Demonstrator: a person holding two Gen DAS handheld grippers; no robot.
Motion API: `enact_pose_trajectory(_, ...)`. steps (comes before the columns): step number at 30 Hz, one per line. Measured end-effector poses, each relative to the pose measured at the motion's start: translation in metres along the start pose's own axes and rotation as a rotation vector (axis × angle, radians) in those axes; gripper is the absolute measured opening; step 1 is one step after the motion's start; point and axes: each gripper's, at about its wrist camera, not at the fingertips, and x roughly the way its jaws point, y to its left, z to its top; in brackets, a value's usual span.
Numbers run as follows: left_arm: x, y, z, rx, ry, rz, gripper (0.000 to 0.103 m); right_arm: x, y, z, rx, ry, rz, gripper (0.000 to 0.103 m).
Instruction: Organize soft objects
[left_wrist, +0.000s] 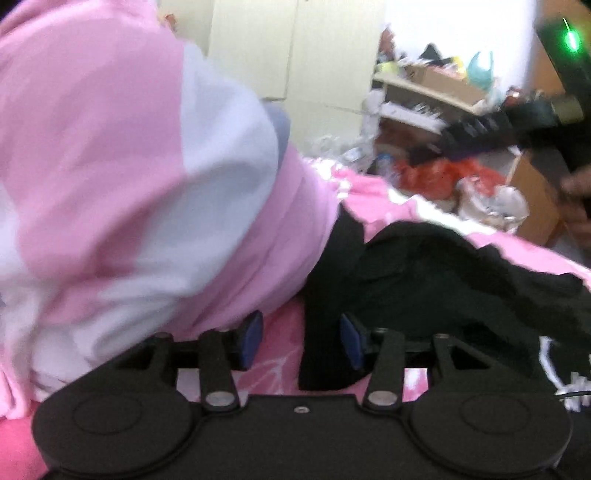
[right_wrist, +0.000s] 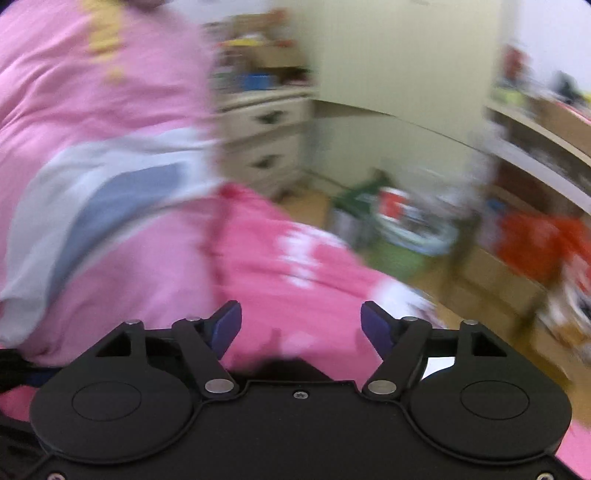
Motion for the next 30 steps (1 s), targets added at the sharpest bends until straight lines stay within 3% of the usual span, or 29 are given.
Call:
enact_pose_trajectory(2, 0.000, -0.004, 0.012, 0.033, 0.030, -0.089, 0.041, -0.030, -0.016, -0.024, 0.068, 0.011, -0.033, 0.072)
enact_pose_trajectory(5, 0.015, -0.018, 0.039, 0.108, 0.080, -0.173, 0.037, -0.049, -0.019, -0.056, 0.129, 0.037, 0.023, 0.072)
enact_pose_trajectory(8, 0.054, -0.033, 0.073, 0.119, 0.148, -0.268, 0.036, -0.062, -0.013, -0.097, 0.240, 0.046, 0.115, 0.072)
enact_pose_trajectory(10, 0.086, -0.044, 0.088, 0.132, 0.204, -0.252, 0.029, -0.059, -0.006, -0.125, 0.310, 0.044, 0.169, 0.072)
enact_pose_trajectory(12, 0.127, -0.058, 0.095, 0.237, 0.303, -0.134, 0.012, -0.055, -0.002, -0.142, 0.355, 0.043, 0.195, 0.072)
enact_pose_trajectory(15, 0.160, -0.055, 0.095, 0.306, 0.363, -0.022, 0.007, -0.051, -0.007, -0.163, 0.436, 0.024, 0.227, 0.072)
enact_pose_trajectory(20, 0.174, -0.047, 0.112, 0.343, 0.284, 0.078, 0.007, -0.053, -0.032, -0.192, 0.546, -0.030, 0.262, 0.072)
enact_pose_trajectory(23, 0.178, -0.035, 0.130, 0.292, 0.254, 0.127, 0.007, -0.056, -0.034, -0.192, 0.551, -0.031, 0.260, 0.072)
enact_pose_trajectory(25, 0.159, -0.032, 0.139, 0.256, 0.221, 0.131, 0.012, -0.057, -0.029, -0.190, 0.512, -0.028, 0.241, 0.072)
enact_pose_trajectory(27, 0.118, -0.037, 0.137, 0.250, 0.162, 0.078, 0.015, -0.057, -0.024, -0.189, 0.491, -0.030, 0.227, 0.072)
enact_pose_trajectory(28, 0.108, -0.038, 0.131, 0.229, 0.174, 0.037, 0.015, -0.057, -0.022, -0.188, 0.488, -0.029, 0.226, 0.072)
enact_pose_trajectory(30, 0.088, -0.038, 0.100, 0.127, 0.271, -0.075, 0.015, -0.057, -0.021, -0.185, 0.479, -0.027, 0.226, 0.072)
